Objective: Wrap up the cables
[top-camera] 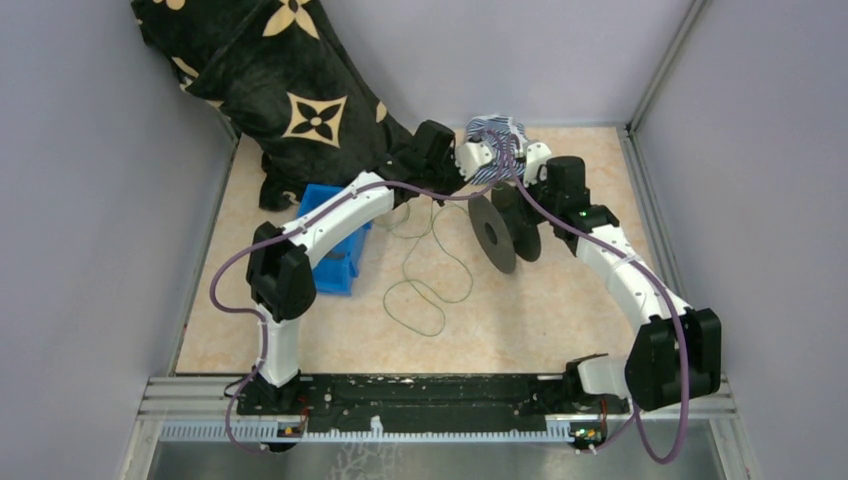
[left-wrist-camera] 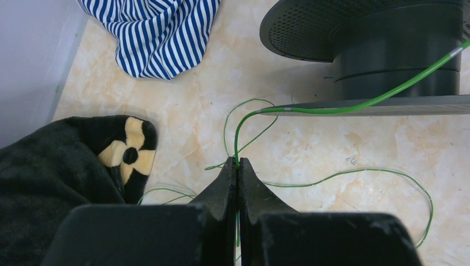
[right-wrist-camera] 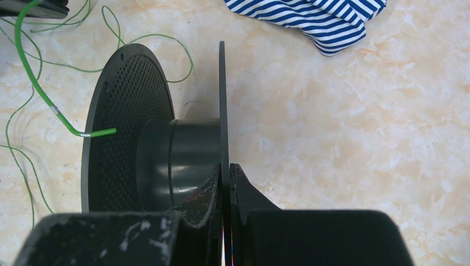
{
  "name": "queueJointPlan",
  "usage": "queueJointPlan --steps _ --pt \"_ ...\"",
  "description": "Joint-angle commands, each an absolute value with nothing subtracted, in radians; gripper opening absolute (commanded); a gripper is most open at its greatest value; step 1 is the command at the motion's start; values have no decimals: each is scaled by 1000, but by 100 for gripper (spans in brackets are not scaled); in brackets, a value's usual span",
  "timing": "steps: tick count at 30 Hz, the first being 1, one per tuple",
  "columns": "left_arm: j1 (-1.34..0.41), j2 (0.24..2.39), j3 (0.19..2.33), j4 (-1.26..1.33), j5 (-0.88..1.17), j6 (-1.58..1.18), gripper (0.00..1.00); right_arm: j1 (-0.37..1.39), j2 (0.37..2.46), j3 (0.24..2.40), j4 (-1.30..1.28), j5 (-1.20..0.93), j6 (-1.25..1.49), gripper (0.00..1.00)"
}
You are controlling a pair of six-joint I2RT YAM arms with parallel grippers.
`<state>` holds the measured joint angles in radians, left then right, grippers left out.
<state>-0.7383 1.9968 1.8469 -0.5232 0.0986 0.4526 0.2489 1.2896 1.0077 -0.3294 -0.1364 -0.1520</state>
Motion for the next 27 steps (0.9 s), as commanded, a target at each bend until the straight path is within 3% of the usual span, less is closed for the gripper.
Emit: queueJointPlan --steps 1,27 --pt "-744 1997 1837 -482 66 511 0 259 1290 1023 -251 -182 -125 4" --pt "-773 2001 1733 -317 -7 661 0 259 1293 1009 -225 -231 -104 8"
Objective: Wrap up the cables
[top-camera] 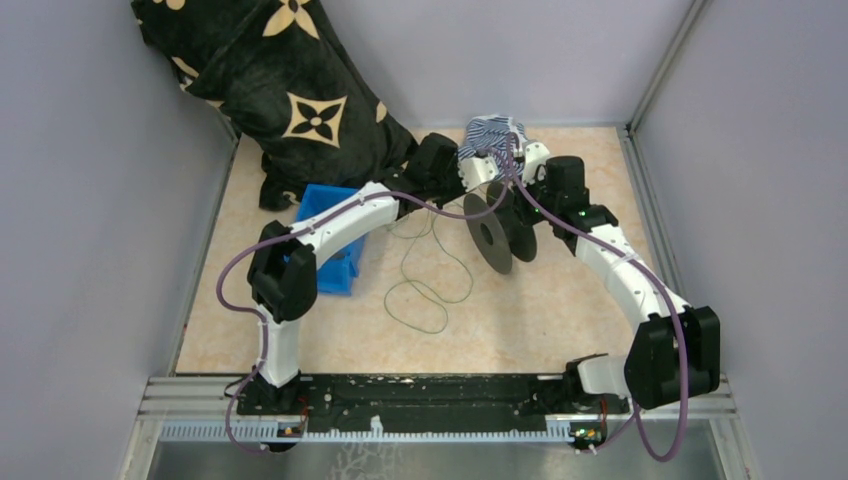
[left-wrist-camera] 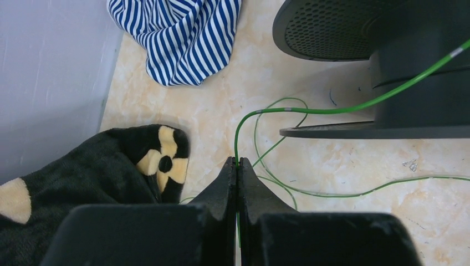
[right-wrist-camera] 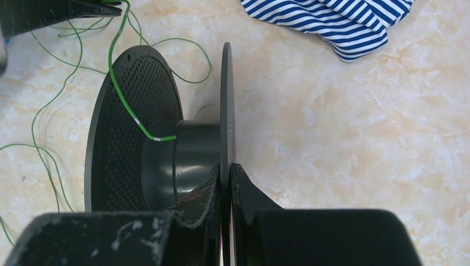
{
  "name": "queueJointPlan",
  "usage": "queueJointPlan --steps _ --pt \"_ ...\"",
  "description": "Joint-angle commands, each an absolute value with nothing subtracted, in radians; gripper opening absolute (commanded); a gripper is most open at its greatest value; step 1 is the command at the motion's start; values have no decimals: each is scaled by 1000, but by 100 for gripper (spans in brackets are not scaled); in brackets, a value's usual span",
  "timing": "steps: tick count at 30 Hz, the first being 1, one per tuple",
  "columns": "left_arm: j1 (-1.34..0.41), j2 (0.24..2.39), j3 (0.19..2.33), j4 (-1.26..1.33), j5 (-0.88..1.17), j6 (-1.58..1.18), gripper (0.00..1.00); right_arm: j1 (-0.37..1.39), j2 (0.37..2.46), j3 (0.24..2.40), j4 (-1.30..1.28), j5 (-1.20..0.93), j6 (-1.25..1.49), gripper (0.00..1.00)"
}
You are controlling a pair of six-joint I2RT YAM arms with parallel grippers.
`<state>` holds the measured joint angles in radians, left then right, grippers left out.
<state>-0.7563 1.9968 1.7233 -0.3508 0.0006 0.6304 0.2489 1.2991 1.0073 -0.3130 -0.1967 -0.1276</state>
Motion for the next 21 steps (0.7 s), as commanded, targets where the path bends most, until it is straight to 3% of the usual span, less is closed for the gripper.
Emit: queueJointPlan --steps 1,21 --pt "-774 2003 1732 -314 -8 661 0 259 1292 1005 -222 -232 -103 8" --pt "-796 1988 1685 -304 14 616 3 259 1274 983 -199 -216 -77 9"
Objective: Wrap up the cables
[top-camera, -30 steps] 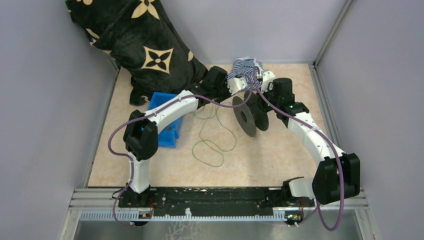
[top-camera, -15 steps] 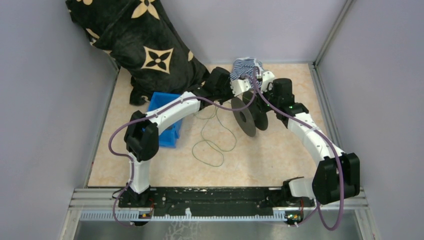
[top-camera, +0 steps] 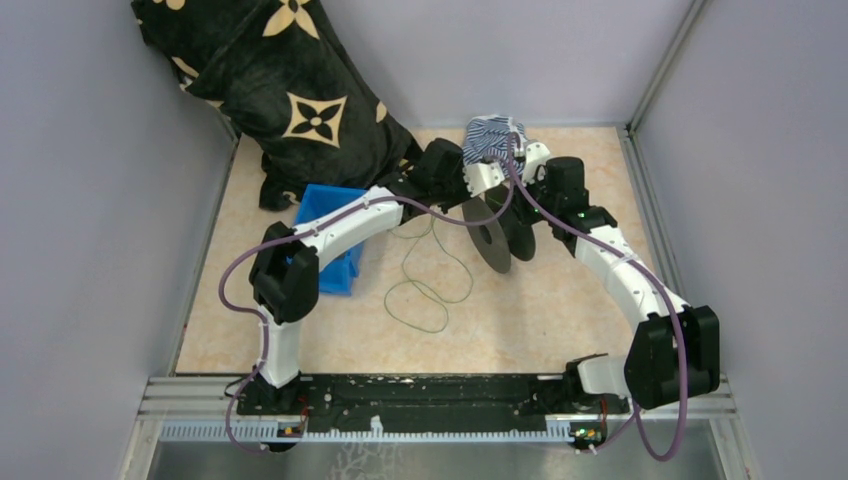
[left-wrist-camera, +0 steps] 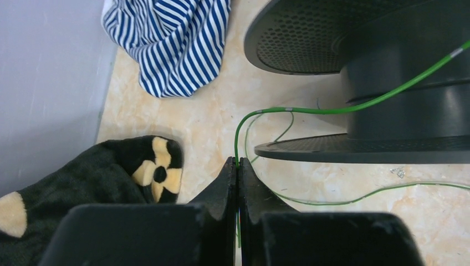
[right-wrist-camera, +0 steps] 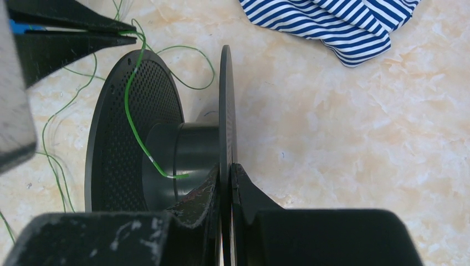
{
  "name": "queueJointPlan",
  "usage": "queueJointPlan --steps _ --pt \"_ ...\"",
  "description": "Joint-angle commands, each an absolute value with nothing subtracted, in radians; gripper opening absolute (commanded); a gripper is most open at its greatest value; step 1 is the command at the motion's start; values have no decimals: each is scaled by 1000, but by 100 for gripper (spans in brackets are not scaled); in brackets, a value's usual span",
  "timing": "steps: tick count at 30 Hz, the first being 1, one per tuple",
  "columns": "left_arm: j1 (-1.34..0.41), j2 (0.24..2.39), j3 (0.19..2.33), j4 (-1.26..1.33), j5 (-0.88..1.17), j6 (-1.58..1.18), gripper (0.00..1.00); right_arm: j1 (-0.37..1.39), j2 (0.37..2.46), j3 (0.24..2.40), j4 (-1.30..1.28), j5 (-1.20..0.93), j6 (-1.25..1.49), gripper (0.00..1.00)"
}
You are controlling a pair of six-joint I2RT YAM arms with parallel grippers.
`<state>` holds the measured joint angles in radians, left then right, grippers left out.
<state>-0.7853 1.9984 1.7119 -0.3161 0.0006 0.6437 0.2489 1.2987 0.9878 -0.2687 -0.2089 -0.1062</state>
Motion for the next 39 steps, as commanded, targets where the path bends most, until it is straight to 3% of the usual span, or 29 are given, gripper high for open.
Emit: queueJointPlan --steps 1,39 --pt "-795 1985 1678 -304 18 611 3 258 1271 981 -197 -217 -76 9" --pt "-802 2012 1719 -315 45 487 5 259 1276 978 -204 -254 -78 14"
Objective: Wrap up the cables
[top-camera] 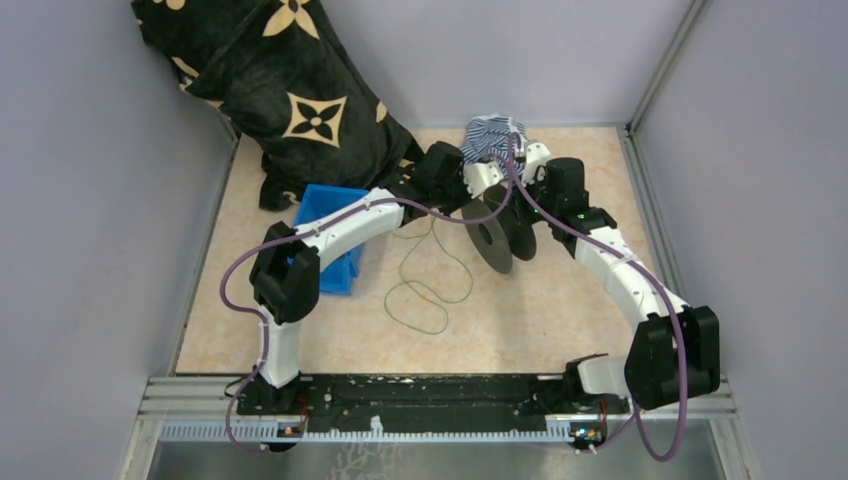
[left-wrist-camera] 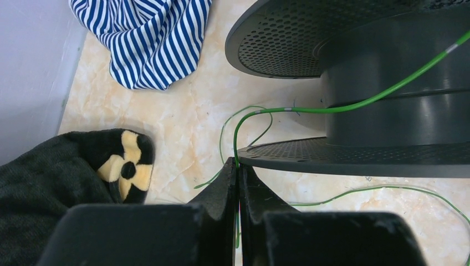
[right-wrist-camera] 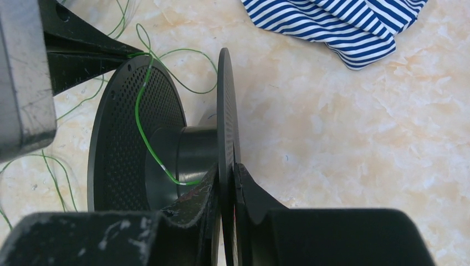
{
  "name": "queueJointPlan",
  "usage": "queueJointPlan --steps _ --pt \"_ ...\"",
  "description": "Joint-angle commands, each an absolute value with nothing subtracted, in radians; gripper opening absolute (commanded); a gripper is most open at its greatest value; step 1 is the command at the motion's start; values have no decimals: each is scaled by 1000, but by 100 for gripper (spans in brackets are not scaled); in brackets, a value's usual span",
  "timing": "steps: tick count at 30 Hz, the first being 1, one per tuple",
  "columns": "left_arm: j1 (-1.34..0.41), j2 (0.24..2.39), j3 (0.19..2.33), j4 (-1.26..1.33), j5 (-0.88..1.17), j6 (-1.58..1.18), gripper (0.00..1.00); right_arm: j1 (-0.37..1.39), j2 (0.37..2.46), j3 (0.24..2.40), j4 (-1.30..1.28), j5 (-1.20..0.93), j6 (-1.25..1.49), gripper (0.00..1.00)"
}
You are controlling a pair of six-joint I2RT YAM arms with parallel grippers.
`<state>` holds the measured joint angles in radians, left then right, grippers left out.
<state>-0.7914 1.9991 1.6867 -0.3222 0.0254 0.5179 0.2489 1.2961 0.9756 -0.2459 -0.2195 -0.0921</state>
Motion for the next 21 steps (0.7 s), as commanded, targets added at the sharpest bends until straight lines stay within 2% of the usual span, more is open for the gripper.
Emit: queueJointPlan --steps 1,10,21 --pt "-802 2013 1719 -314 41 486 5 259 1274 977 -204 -255 -79 14" --pt "-802 2007 1699 -295 18 475 4 259 1269 977 -204 -251 -77 16" --pt "-801 2000 1671 -275 0 474 4 248 1260 992 -223 -246 -80 25"
